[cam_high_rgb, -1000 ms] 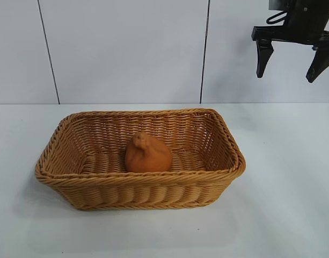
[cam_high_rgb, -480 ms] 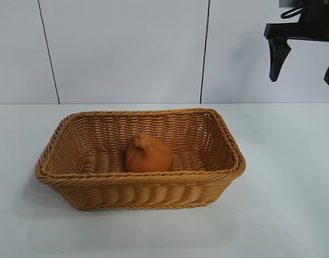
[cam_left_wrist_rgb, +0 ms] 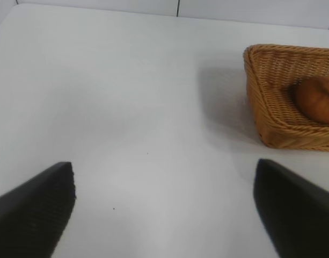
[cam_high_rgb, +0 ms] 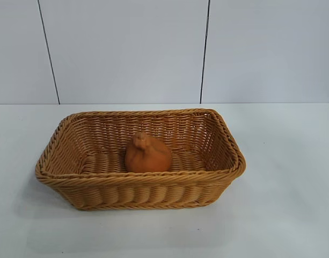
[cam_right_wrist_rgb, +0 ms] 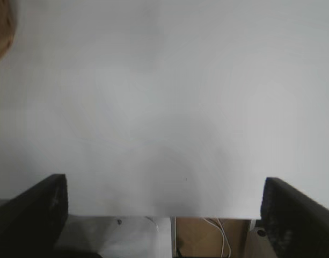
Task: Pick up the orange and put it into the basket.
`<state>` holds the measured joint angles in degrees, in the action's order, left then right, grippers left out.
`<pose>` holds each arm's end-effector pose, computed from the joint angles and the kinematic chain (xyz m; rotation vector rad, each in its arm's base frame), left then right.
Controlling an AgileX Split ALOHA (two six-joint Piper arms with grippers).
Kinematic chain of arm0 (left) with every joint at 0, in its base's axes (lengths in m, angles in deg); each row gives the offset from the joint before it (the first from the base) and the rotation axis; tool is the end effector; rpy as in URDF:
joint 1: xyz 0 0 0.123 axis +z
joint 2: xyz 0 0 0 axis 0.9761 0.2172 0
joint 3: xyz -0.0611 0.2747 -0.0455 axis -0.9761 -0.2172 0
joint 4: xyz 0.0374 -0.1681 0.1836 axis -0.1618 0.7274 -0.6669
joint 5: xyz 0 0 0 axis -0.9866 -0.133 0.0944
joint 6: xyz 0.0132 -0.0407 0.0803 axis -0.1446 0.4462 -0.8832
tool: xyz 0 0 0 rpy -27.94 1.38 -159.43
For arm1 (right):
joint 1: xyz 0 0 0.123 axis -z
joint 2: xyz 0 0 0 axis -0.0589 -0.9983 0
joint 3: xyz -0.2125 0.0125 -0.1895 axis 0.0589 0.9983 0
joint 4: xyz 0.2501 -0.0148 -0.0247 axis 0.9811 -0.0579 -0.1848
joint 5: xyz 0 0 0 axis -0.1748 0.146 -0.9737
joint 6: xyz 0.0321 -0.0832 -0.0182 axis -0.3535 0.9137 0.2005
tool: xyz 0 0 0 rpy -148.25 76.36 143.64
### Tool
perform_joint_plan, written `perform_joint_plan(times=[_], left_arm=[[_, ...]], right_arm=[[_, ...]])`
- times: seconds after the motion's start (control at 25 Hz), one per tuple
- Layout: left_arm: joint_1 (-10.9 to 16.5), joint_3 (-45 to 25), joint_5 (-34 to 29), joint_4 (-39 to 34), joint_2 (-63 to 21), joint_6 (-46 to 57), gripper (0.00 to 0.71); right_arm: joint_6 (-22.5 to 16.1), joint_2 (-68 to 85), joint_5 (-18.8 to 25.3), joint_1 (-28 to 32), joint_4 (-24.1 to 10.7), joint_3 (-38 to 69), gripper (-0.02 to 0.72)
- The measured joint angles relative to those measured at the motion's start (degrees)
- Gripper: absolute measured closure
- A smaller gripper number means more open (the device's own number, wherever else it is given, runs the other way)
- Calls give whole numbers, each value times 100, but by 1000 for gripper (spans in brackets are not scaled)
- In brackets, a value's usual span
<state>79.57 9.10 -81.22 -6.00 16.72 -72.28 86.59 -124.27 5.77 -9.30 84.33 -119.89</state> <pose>-0.0062 -0.0020 0.2788 -0.0924 2.0321 -0.0382 0.2177 0.0256 0.2712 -0.0751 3.0539 0.0637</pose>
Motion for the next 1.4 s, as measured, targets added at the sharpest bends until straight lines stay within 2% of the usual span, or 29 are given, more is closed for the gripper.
perform_joint_plan(times=[0.08,0.44,0.72,1.4], left_arm=[[0,0,0,0,0,0,66],[0,0,0,0,0,0,66],[0,0,6,0,0,0,66],[0,0,6,0,0,-4,66]], right_arm=[[11,642,-25,0,9,537,30],[151,4028,-916,0,16,2089,30],[171,5932,-1102,0,16,2665,30],[171,6291,-1118,0,34,2667,29]])
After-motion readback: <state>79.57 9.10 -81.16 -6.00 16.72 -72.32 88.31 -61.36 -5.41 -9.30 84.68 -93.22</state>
